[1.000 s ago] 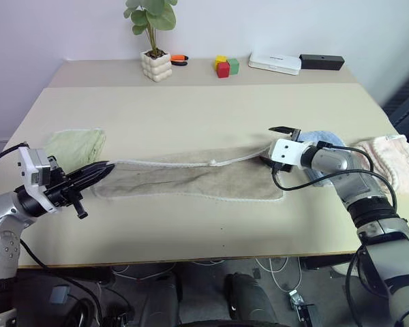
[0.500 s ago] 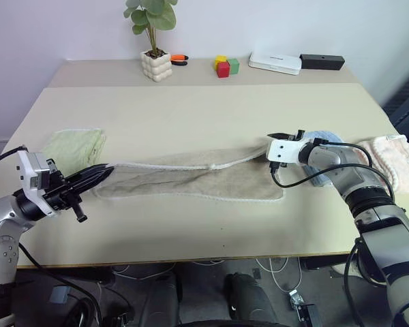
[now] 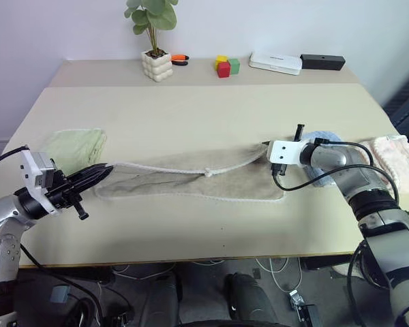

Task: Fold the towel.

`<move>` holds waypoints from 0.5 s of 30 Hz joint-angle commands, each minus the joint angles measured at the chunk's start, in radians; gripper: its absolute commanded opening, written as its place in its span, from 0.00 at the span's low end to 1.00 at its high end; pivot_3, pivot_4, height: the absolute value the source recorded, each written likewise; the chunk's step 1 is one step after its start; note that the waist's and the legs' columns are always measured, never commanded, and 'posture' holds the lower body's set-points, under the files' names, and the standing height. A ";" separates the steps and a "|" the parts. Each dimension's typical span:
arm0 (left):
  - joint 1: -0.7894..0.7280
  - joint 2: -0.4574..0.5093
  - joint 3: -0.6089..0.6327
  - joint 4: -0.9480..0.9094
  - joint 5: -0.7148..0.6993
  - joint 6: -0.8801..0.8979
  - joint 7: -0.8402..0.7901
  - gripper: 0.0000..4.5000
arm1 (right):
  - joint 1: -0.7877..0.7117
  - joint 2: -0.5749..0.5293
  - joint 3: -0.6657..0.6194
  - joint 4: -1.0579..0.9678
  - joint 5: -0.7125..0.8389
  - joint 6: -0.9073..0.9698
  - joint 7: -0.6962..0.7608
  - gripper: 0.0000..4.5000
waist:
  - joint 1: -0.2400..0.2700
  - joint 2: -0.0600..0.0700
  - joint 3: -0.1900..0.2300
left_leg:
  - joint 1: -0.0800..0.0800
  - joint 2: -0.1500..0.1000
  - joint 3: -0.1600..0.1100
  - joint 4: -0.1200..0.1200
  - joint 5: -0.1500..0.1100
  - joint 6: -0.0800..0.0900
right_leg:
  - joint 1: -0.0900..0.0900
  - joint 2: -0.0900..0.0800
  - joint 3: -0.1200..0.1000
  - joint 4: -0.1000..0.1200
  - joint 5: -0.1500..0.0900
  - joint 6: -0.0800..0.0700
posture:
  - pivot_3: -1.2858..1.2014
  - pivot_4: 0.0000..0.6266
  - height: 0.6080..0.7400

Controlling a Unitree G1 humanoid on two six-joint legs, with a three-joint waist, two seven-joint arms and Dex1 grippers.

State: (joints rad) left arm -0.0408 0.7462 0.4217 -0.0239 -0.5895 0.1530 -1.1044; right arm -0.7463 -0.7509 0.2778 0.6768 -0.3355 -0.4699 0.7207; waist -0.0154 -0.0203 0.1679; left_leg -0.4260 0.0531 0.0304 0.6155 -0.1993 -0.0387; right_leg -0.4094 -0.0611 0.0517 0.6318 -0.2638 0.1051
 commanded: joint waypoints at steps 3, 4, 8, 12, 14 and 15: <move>-0.104 0.006 -0.013 0.145 0.077 -0.106 0.019 0.00 | -0.022 -0.058 -0.059 -0.099 0.054 0.066 0.074 0.01 | -0.002 0.000 0.000 | 0.000 0.000 0.000 0.000 0.000 0.000 | 0.000 0.000 0.000 0.000 0.000 0.000 | 0.52 0.24 1.00; -0.136 0.002 -0.024 0.175 0.086 -0.107 0.028 0.00 | -0.033 -0.055 -0.065 -0.109 0.061 0.079 0.079 0.01 | -0.002 0.000 0.000 | 0.000 0.000 0.000 0.000 0.000 0.000 | 0.000 0.000 0.000 0.000 0.000 0.000 | 0.52 0.24 1.00; -0.406 -0.049 -0.115 0.469 0.199 -0.249 0.056 0.00 | -0.202 0.037 -0.033 0.062 -0.011 0.063 -0.050 0.01 | -0.003 0.000 0.000 | 0.001 0.000 0.000 0.001 0.000 0.000 | 0.000 0.001 0.000 0.001 0.000 0.000 | 0.52 0.24 1.00; -0.721 -0.089 -0.171 0.818 0.342 -0.466 0.195 0.00 | -0.395 0.119 0.019 0.305 -0.132 0.059 -0.313 0.01 | -0.001 -0.001 0.001 | 0.000 0.000 0.000 0.002 0.000 0.000 | 0.000 0.002 0.000 0.002 0.003 0.005 | 0.52 0.24 1.00; -0.933 -0.072 -0.201 0.988 0.437 -0.537 0.371 0.00 | -0.509 0.147 0.025 0.410 -0.175 0.078 -0.491 0.01 | 0.002 -0.002 0.002 | -0.002 -0.001 0.000 0.001 0.000 0.000 | -0.002 0.002 0.000 0.002 0.004 0.006 | 0.52 0.24 1.00; -1.006 -0.065 -0.193 1.035 0.438 -0.551 0.401 0.00 | -0.542 0.150 0.023 0.437 -0.179 0.070 -0.531 0.01 | 0.003 -0.003 0.002 | -0.005 -0.001 -0.001 0.001 0.001 -0.001 | -0.005 0.002 0.000 0.002 0.004 0.008 | 0.52 0.24 1.00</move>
State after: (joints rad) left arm -0.9571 0.6382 0.2102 0.9771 -0.1807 -0.3302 -0.7882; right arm -1.2254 -0.5841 0.3153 1.0835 -0.4985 -0.3966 0.2952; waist -0.0126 -0.0229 0.1698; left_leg -0.4363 0.0522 0.0293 0.6173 -0.1983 -0.0397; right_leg -0.4188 -0.0595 0.0515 0.6341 -0.2586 0.1139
